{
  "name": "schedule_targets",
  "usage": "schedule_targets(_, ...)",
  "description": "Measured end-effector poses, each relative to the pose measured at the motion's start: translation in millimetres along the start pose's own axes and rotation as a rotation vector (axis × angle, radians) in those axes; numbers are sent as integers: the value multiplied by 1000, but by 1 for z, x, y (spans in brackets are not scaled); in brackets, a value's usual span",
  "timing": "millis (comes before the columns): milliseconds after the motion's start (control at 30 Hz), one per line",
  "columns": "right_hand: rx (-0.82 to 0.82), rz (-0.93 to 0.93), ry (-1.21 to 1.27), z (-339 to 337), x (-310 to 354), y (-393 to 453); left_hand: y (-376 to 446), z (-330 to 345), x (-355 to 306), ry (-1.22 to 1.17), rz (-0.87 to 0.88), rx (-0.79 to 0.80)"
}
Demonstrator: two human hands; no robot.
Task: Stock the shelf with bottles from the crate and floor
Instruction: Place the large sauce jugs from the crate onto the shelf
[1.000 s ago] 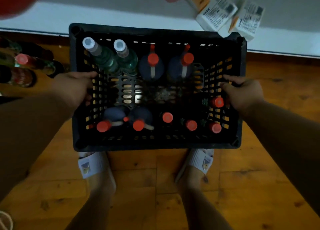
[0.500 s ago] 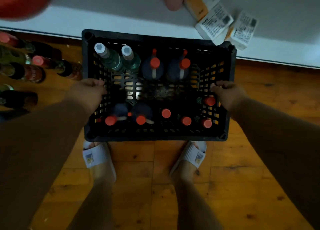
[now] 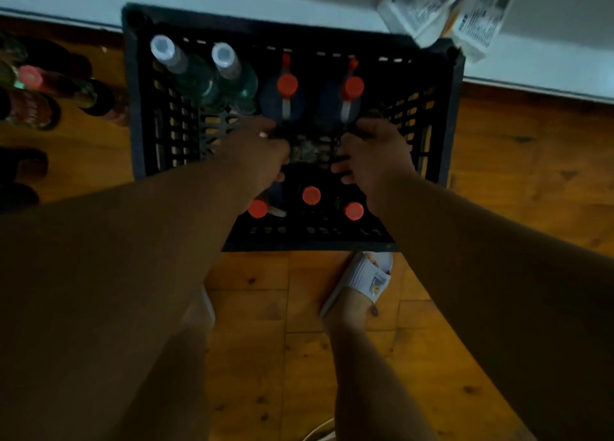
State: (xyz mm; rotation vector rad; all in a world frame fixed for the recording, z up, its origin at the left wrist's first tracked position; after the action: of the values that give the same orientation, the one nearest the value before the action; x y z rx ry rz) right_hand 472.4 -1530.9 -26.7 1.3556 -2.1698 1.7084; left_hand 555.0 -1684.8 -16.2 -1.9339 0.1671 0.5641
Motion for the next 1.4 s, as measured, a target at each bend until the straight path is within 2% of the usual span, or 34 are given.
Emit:
schedule_targets(133, 28, 6, 54, 14, -14, 25, 26, 14, 4, -15, -45, 112)
schedule_targets(267, 5, -35, 95, 22, -14, 44, 52, 23, 10, -92, -16, 113)
schedule_targets(367, 49, -59, 82, 31, -16, 59, 68, 30, 12, -93, 40, 117)
schedule_targets(433, 59, -55, 28, 38, -16, 68, 73, 36, 12, -85, 74, 94)
schedule_targets(567, -38, -158, -74, 34, 4, 64, 62, 36, 0, -173, 64, 0)
schedule_targets(633, -78, -192, -70, 24, 20, 44, 42, 29, -13, -103, 124, -36)
schedule_targets(767, -153, -218, -30, -7, 52, -28, -33, 0, -43, 102, 191, -94)
schedule_targets(900, -139, -189, -18, -51, 86, -122, -132, -35, -71, 66, 154, -86)
schedule_targets(1033, -131, -325, -180, -107, 136, -221, -238, -72, -107, 47, 254, -205)
schedule_targets(1267, -194, -588, -125, -193, 234, -368, -409, -143, -193, -134, 478, -340)
schedule_targets(1400, -298, -799, -95, -225, 286, -430, -479, -173, -231, -187, 637, -398)
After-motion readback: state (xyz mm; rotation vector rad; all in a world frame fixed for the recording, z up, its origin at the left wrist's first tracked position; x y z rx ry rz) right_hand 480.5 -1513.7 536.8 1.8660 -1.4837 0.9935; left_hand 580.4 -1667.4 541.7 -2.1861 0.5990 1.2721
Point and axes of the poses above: each hand's wrist, its own y-axis towards the middle knuckle, its own z-axis out of the palm, x = y × z, the point moved 1 cm from there along y, towards the middle knuckle, and after that the axes turned 5 degrees about -x, right-handed, at the moved point
